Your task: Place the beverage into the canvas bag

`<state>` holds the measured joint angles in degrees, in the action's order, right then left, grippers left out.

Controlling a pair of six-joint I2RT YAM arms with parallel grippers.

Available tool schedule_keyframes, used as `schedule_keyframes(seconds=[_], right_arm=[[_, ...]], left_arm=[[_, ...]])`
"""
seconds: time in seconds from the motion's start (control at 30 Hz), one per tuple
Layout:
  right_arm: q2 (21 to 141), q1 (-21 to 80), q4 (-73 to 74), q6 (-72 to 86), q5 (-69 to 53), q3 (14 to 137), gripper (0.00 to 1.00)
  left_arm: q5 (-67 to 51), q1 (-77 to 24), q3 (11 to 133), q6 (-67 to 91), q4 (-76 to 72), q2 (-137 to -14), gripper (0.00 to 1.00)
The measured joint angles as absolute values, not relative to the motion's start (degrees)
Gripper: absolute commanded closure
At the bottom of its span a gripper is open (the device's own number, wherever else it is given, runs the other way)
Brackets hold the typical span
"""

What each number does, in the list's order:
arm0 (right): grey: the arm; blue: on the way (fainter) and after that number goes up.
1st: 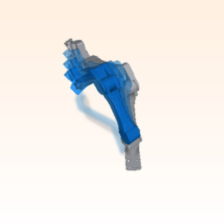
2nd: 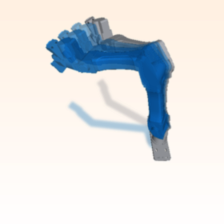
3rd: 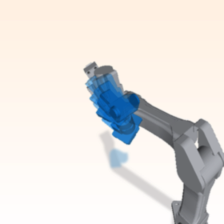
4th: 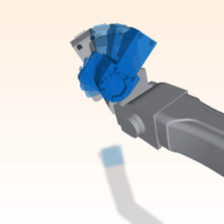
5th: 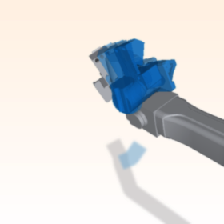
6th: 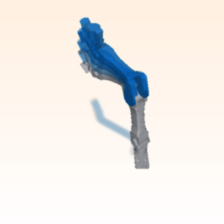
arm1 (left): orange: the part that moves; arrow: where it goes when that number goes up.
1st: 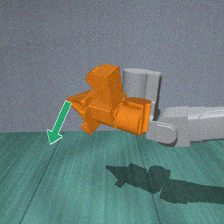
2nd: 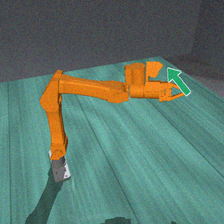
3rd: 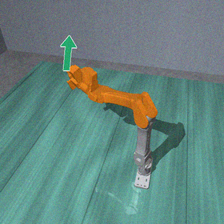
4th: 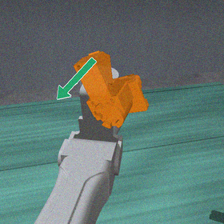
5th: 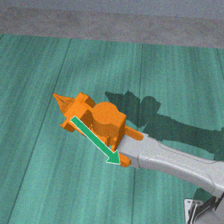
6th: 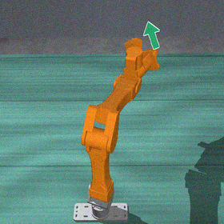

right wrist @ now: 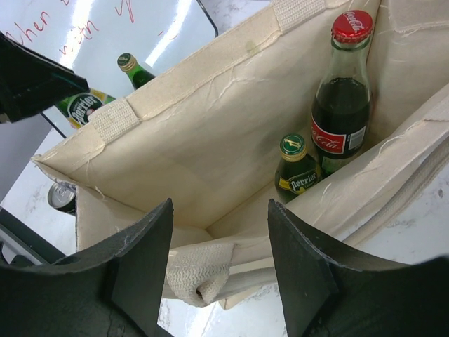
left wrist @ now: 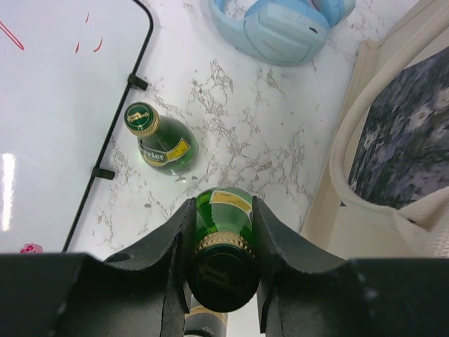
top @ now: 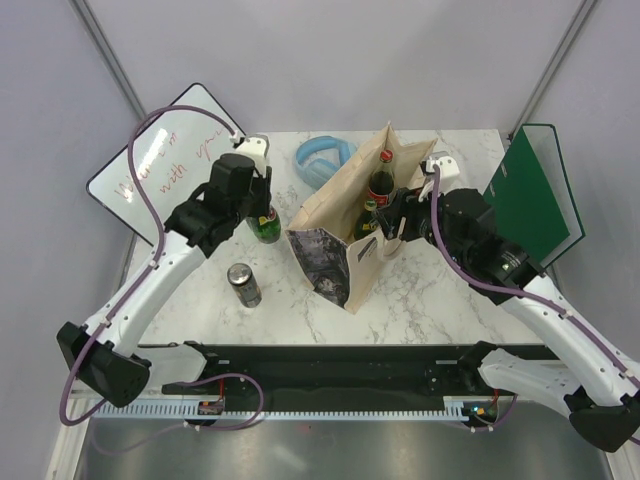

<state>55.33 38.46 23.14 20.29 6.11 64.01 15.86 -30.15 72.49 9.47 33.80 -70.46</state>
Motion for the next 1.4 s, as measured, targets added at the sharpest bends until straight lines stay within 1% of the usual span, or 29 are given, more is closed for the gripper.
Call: schedule_keyframes(seconds=[0.27,0.47,0.67,1.07,1.27,1.4], right_arm=[[55.2,38.5,23.2,20.9,5.9,62.8,0.36],[54.5,38.5,23.2,20.9,5.9,62.8,0.37],[54.3,38.5,23.5,21.1,5.9,62.8,0.36],[54.1,38.5,23.6,21.0,6.0,62.8,0.36],[53.7,38.5,23.8,21.0,6.2,62.7,0.36],[53.4,38.5,24.5,21.0,6.8,62.7,0.37]], left_arm=[[14.1,-30.8,83.5,7.1,38.4,-74.7,0.98],[12.8,-32.5,95.8,5.5,42.0,-79.9,0.98],[13.2,-36.4,108.2,3.7,44.1,-84.2,0.98],[14.3,-44.9,124.4,2.6,46.3,-92.1,0.98],[15.2,-48.1,130.9,1.3,46.9,-95.0,0.98],[15.2,-49.1,132.3,0.9,46.1,-95.4,0.98]])
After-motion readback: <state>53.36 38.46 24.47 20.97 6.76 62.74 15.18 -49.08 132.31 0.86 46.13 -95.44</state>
